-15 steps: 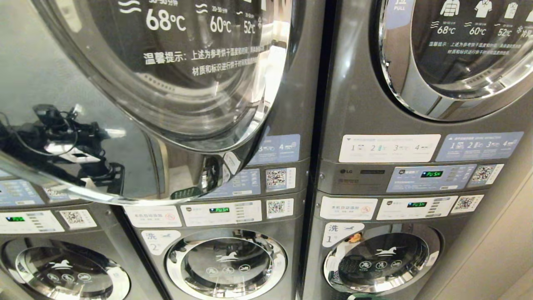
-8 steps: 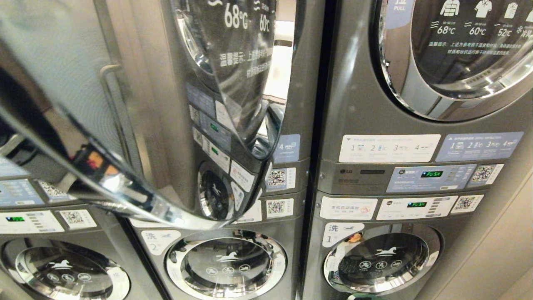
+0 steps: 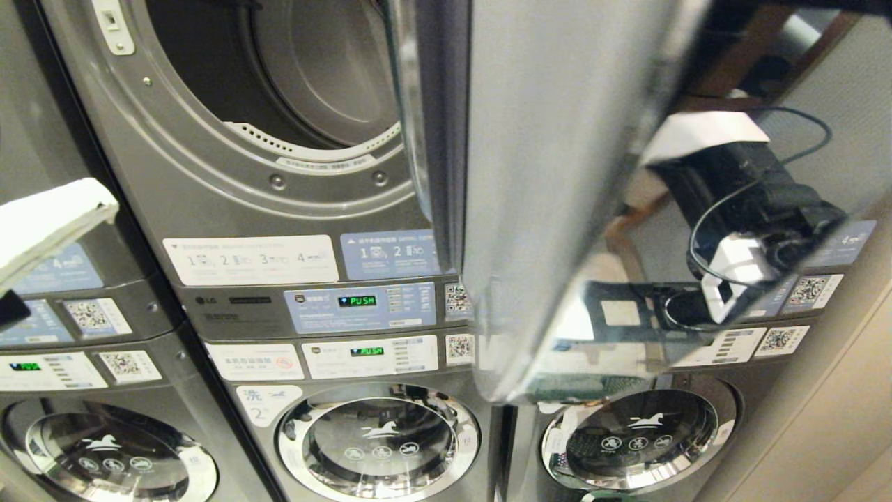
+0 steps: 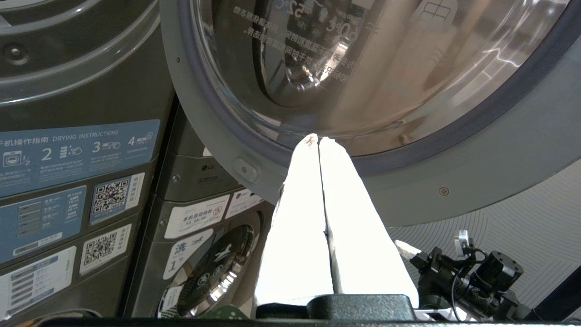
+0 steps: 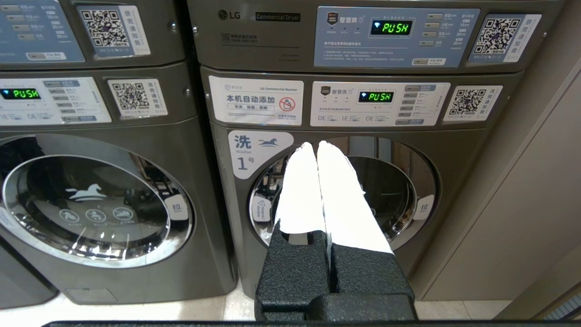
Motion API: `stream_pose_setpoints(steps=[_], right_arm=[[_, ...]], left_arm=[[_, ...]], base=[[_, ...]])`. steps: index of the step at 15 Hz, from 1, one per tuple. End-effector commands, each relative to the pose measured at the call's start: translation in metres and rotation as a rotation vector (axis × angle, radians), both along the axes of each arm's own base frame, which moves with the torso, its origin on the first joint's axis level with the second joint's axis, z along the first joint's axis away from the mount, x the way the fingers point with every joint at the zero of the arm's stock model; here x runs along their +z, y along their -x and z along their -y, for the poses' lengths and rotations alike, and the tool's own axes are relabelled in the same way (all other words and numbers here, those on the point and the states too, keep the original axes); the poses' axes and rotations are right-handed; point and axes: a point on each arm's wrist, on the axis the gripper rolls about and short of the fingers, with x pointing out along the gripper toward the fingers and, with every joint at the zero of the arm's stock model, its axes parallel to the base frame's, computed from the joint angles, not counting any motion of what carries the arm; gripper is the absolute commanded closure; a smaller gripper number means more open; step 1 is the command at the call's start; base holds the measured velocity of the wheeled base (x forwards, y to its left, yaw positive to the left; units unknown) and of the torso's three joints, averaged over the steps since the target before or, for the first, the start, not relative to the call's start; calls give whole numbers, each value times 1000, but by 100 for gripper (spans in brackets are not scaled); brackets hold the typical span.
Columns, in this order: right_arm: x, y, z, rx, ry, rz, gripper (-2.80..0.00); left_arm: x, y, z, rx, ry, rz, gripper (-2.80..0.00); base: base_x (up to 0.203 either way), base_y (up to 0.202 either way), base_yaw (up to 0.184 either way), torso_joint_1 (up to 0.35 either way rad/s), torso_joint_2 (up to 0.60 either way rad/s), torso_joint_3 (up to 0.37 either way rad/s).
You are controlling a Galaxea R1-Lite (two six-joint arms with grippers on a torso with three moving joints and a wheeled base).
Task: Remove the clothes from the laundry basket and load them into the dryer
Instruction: Open the dryer
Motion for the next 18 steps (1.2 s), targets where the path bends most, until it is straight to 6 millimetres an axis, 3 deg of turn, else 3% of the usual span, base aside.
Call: stream_pose_setpoints(steps=[1, 6, 10, 14, 18], right_arm=[[-1, 0, 0, 1, 0, -3, 0], [4, 1, 0, 14, 26, 17, 0], [60, 11, -6, 273, 103, 125, 0], [103, -6, -12, 562, 128, 80, 0], [146, -25, -16, 765, 115, 82, 0]], left_arm=[[0, -1, 0, -5, 1, 0, 0], [2, 0, 1, -9, 0, 10, 0], [-31, 27, -5, 133, -77, -45, 0], [-78, 59, -12, 355, -253, -165, 0], [-98, 101, -17, 424, -252, -205, 0]], base=[[0, 0, 0, 0, 0, 0], [0, 0, 0, 0, 0, 0], [0, 0, 0, 0, 0, 0], [0, 0, 0, 0, 0, 0], [0, 0, 0, 0, 0, 0]])
